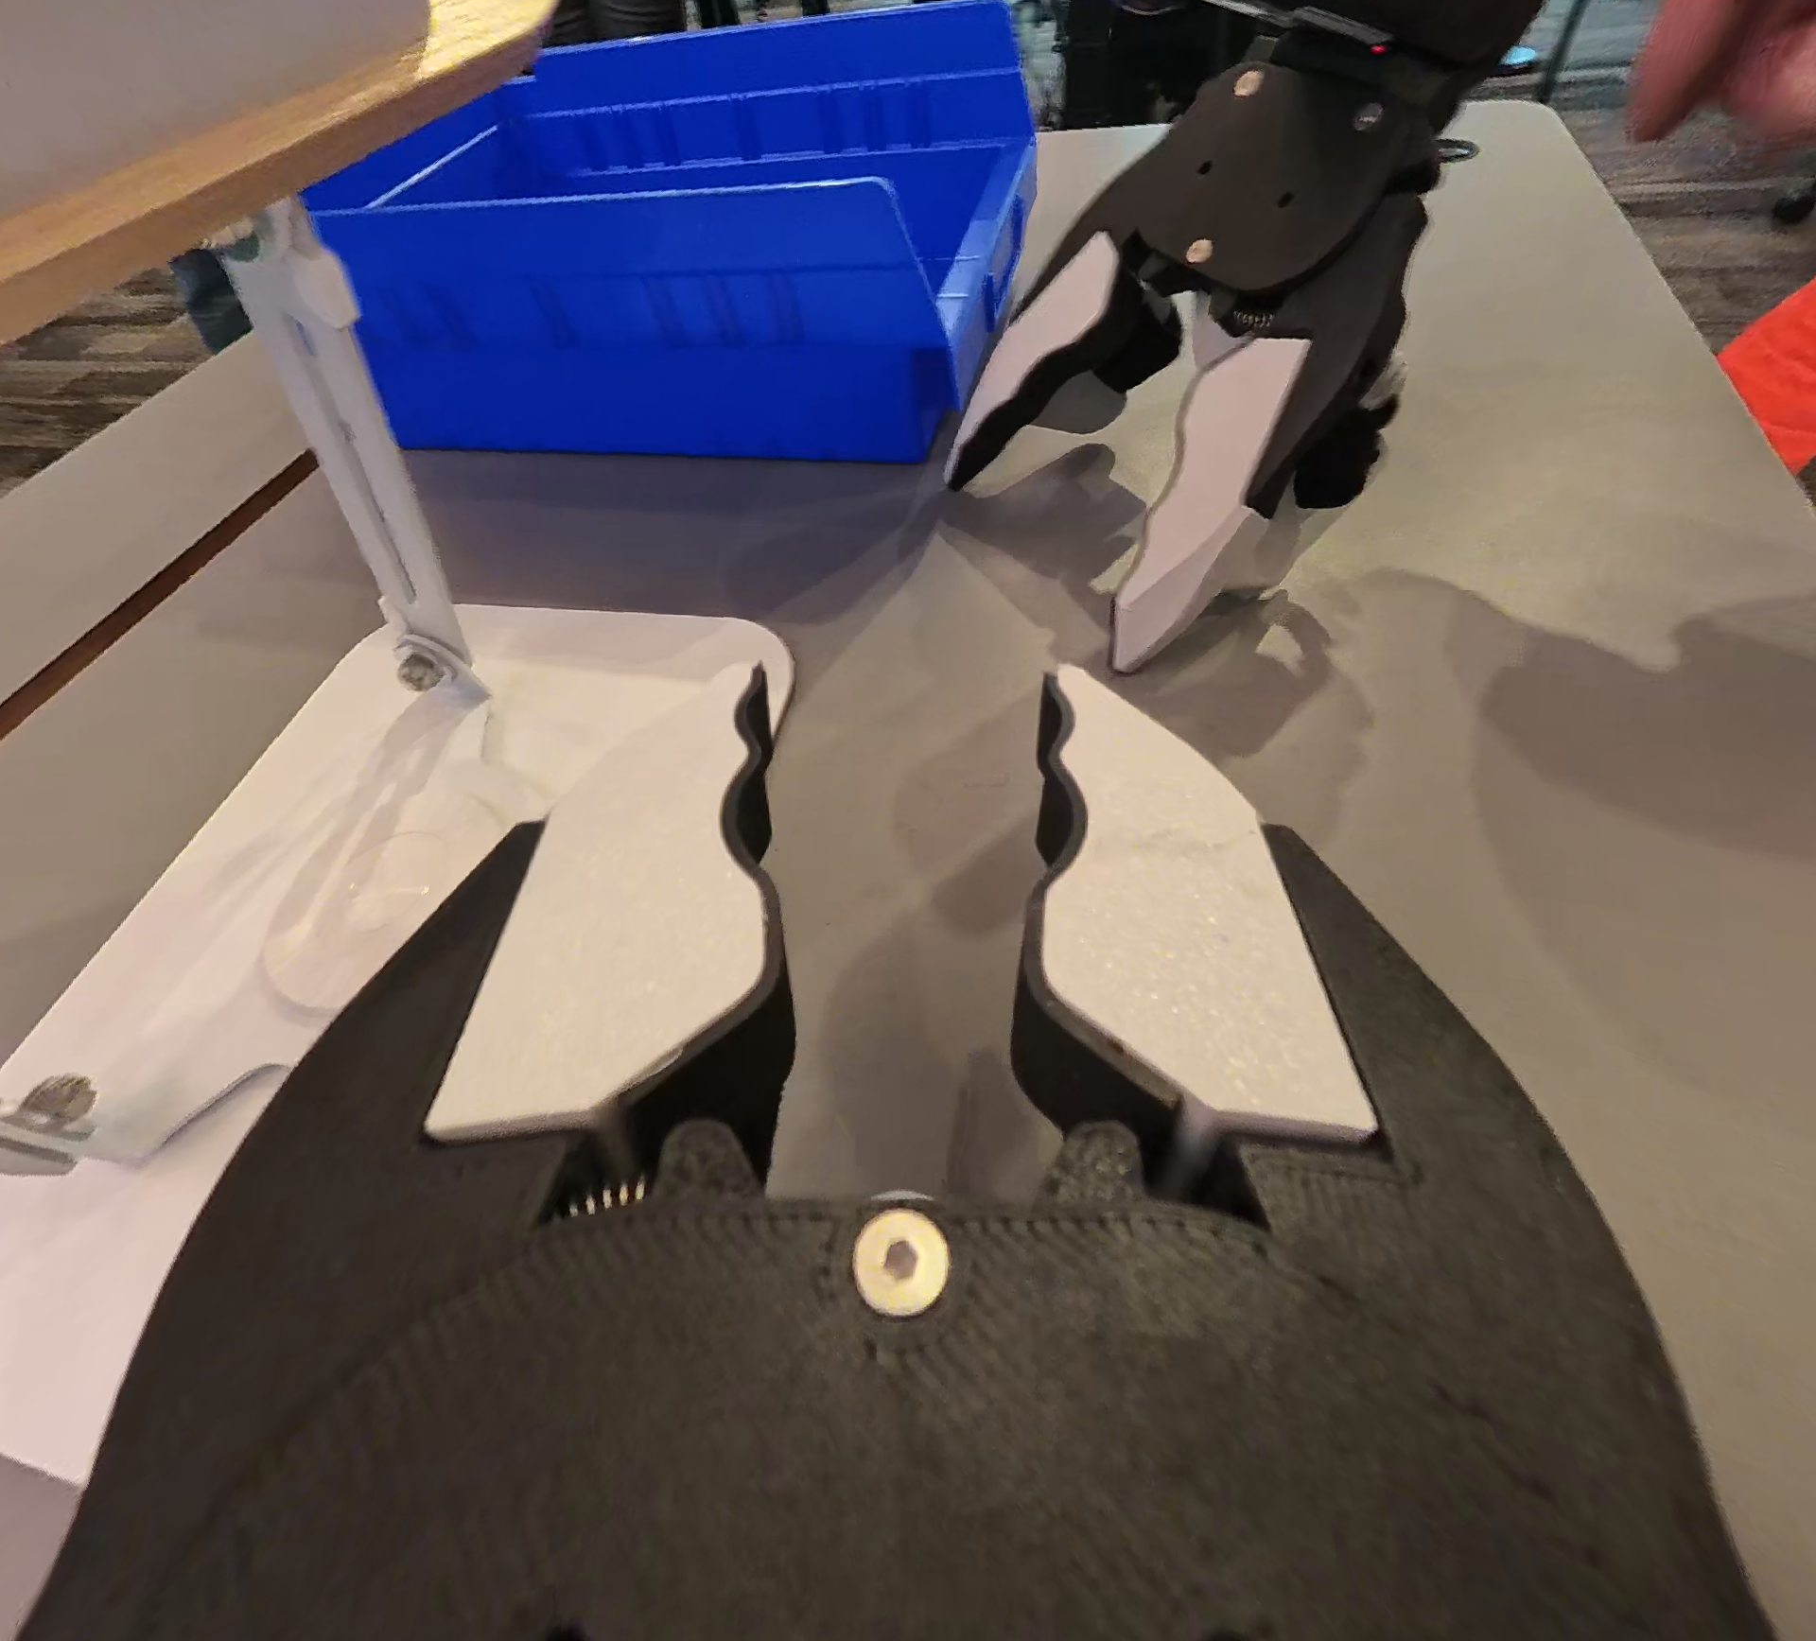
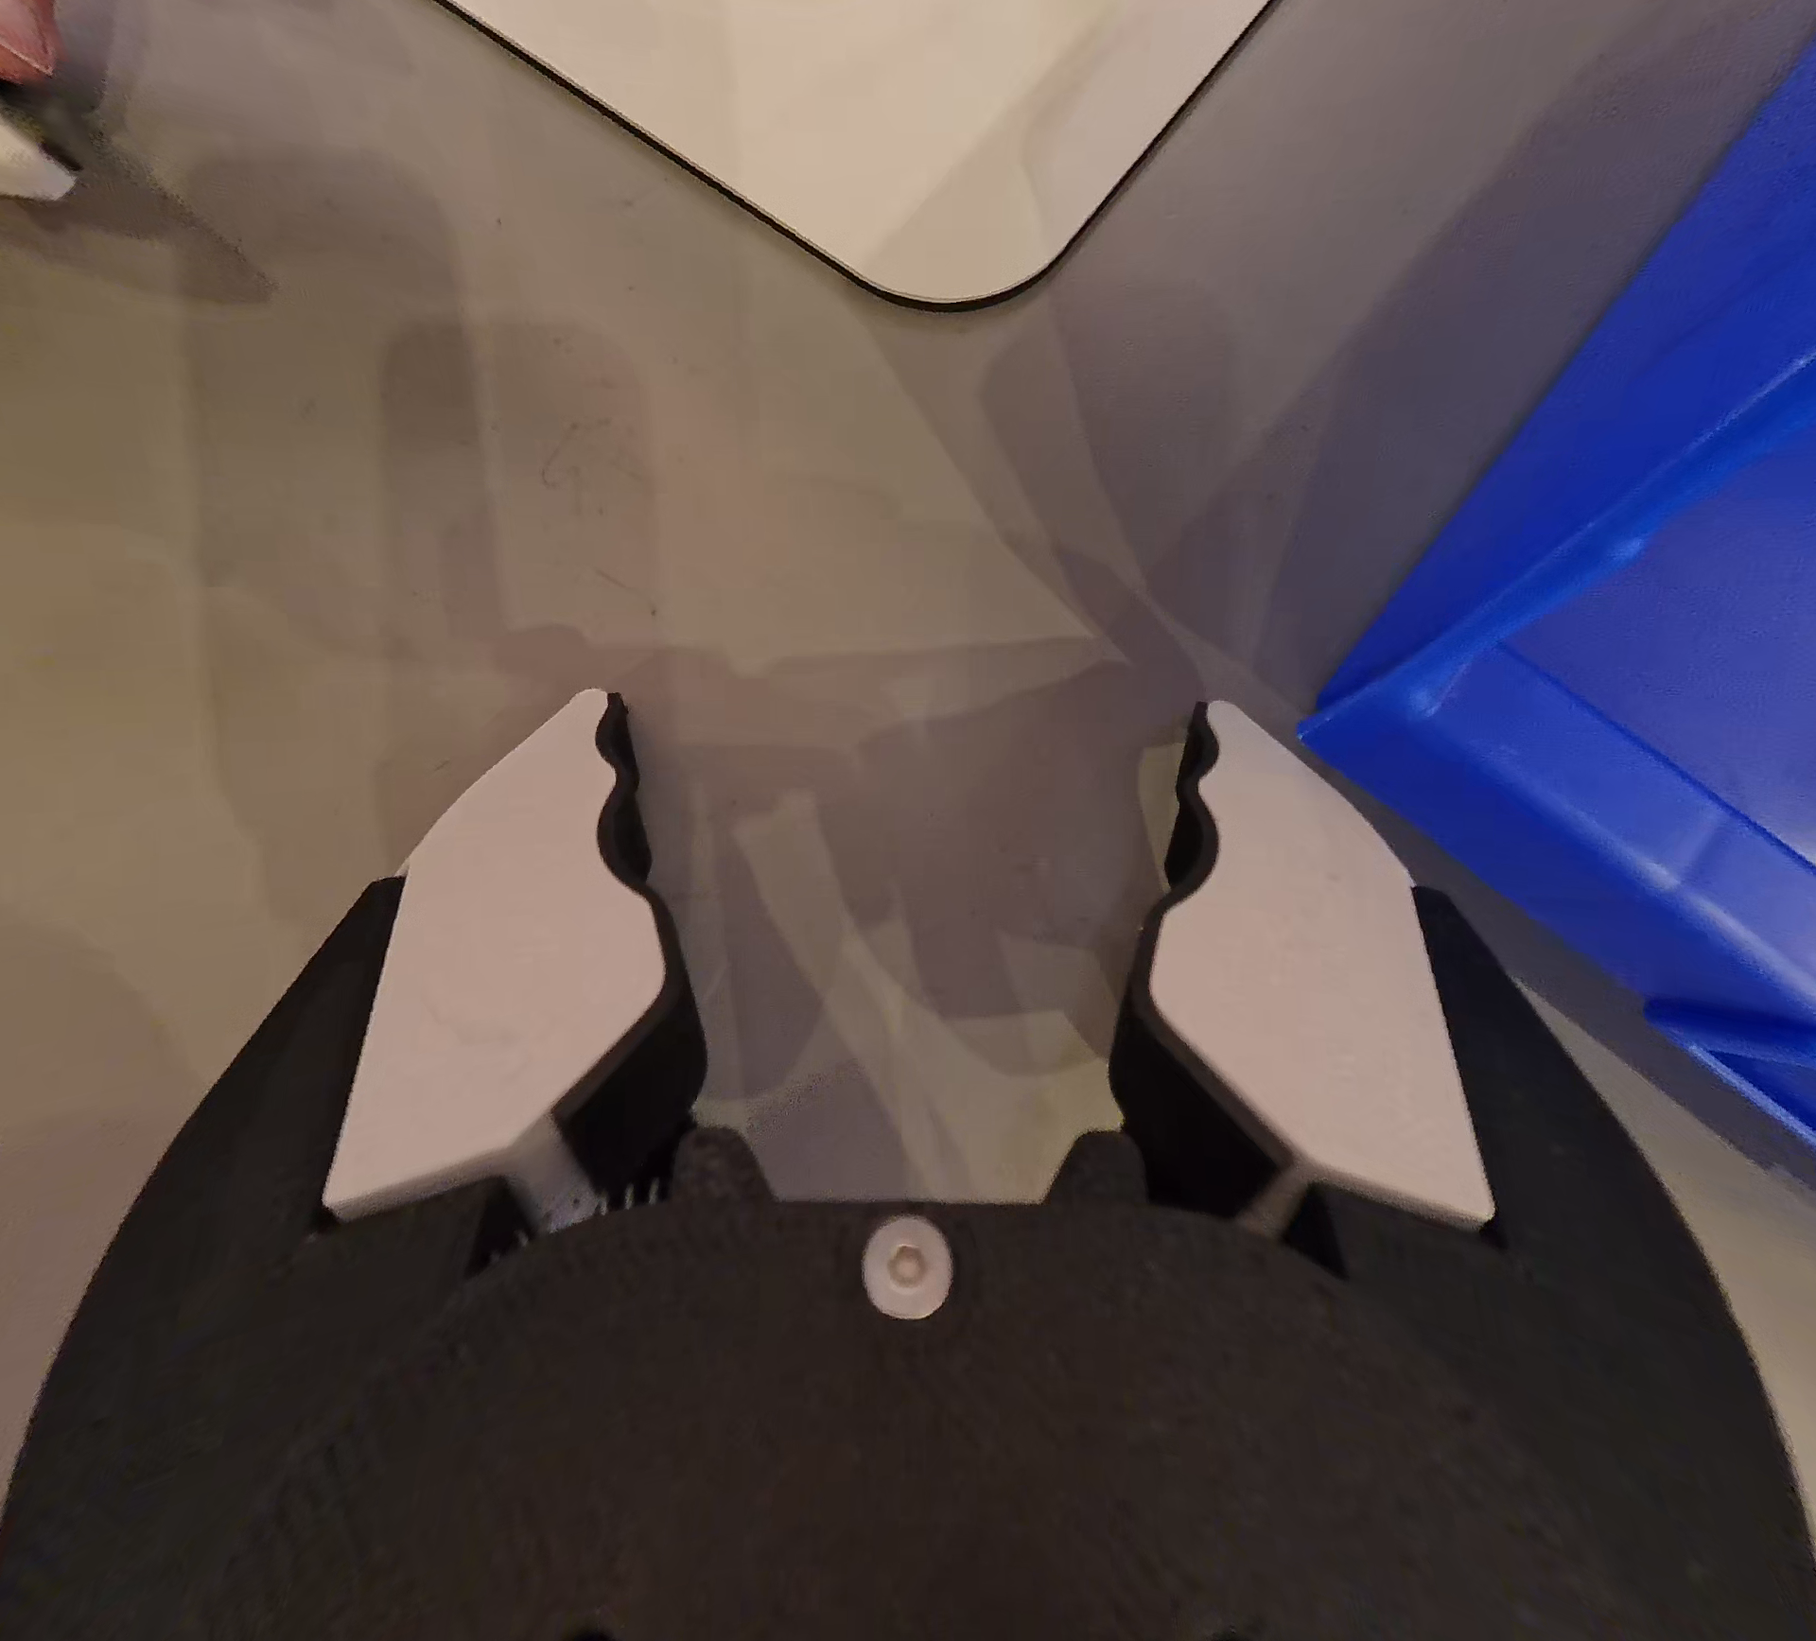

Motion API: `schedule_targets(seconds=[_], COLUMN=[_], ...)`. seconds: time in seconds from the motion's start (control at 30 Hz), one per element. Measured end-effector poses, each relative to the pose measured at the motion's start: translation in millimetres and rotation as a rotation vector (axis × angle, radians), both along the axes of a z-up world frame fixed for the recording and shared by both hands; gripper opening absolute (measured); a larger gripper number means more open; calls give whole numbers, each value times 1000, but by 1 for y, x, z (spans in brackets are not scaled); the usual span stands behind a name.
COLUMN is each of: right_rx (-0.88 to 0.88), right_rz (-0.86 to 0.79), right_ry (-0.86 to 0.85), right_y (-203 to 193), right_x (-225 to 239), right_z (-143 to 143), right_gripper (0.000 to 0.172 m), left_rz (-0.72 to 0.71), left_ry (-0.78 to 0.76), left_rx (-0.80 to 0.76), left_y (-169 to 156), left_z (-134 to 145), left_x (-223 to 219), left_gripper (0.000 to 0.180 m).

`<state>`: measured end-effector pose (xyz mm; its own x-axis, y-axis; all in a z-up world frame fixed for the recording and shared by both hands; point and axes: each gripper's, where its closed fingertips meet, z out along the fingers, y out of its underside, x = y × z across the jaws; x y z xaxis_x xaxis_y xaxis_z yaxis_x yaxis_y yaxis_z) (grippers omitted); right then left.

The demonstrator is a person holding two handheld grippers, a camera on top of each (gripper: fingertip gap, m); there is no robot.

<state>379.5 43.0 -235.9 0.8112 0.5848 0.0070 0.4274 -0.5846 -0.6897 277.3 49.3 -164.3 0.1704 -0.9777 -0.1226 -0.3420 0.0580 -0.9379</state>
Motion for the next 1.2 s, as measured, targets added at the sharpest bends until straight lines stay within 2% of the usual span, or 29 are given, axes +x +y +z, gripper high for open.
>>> schedule_targets(seconds=[0.13,0.47,0.5,0.77,0.9,1.2], right_rx=[0,0,0,0,0,0], right_rz=[0,0,0,0,0,0], right_ry=[0,0,0,0,0,0], right_y=[0,0,0,0,0,0], right_x=[0,0,0,0,0,0], right_z=[0,0,0,0,0,0], right_gripper=[106,106,106,106,106,106], left_rz=[51,70,98,163,210,214], left_ry=[-3,59,85,159,171,189], left_rx=[-8,30,31,-4,35,11], left_y=[7,-11,-9,-1,9,12], left_z=[0,-2,-6,-22,-22,-25], left_x=[-1,13,13,11,6,0], left_gripper=[48,66,63,79,83,85])
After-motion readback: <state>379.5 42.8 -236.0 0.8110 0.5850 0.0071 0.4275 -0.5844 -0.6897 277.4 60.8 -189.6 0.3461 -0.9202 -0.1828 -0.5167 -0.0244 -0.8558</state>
